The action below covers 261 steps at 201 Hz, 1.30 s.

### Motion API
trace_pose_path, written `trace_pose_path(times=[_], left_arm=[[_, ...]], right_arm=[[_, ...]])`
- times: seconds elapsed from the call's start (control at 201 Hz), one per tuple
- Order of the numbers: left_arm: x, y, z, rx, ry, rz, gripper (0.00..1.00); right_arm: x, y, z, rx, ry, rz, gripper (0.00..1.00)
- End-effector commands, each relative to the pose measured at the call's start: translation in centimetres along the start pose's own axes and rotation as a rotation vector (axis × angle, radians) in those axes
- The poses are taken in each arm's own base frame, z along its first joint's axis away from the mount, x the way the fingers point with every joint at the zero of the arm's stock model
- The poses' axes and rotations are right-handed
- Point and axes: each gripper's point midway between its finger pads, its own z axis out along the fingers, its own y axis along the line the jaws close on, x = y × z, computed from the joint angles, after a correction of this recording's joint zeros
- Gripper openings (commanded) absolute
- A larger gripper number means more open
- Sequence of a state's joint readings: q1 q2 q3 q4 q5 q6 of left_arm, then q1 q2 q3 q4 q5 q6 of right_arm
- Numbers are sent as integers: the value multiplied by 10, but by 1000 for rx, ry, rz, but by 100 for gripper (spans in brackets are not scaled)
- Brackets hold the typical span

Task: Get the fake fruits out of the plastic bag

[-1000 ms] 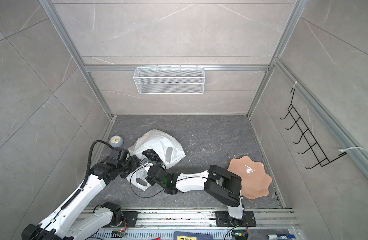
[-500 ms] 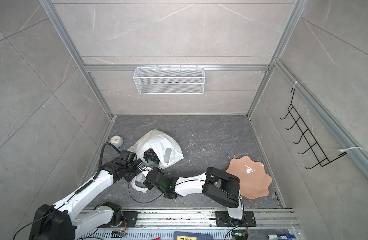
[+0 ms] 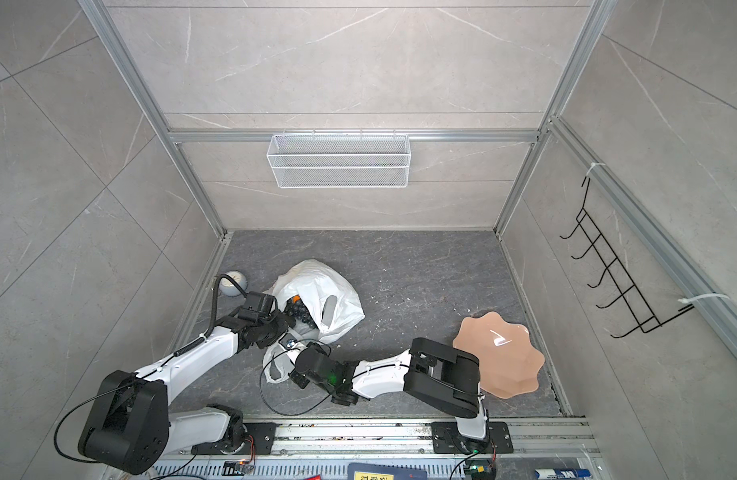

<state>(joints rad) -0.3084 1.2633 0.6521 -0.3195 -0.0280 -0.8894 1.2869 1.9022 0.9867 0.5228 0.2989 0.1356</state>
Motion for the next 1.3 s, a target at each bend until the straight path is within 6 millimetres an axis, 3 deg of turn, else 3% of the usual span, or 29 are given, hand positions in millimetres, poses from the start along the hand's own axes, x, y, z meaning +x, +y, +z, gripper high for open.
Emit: trace_pose_path(times=[0.0,0.105,0.204,0.413,0.478,0.533,0.592,0.657,0.682,0.742,0.826,0.901,1.031,1.085,1.294], left_arm=[[-21,-17,-23,71,-99,67,16],[-21,-17,-38,106,-138,111,1],[-17,-12,-46,118,-161,138,0],[3,-21,-62,210,-178,225,0],[8,-20,-66,203,-187,256,0],[10,-12,-65,170,-186,261,0],[11,-5,-62,142,-183,260,0],[10,3,-59,99,-189,267,0],[9,5,-59,85,-191,266,0],[8,4,-57,82,-191,266,0],[10,2,-50,92,-178,269,0],[13,2,-46,88,-154,278,0],[19,1,-45,110,-137,288,0],[20,2,-47,117,-143,296,0],[25,9,-47,147,-179,326,0]], right_arm=[[-14,-16,-15,-17,-12,56,42],[-31,-38,-23,-72,-16,126,53],[-47,-61,-26,-82,-15,176,56],[-50,-123,16,57,144,196,55],[-59,-138,26,54,141,193,56],[-65,-141,30,22,144,181,59],[-71,-128,28,-64,145,145,69],[-72,-111,17,-154,130,132,74],[-71,-105,12,-182,119,131,82],[-67,-97,-3,-210,92,148,85],[-65,-96,-14,-210,79,194,83],[-70,-98,-17,-196,81,230,74],[-78,-126,0,-77,94,289,60],[-79,-146,12,-14,118,329,55],[-72,-225,68,58,182,523,54]])
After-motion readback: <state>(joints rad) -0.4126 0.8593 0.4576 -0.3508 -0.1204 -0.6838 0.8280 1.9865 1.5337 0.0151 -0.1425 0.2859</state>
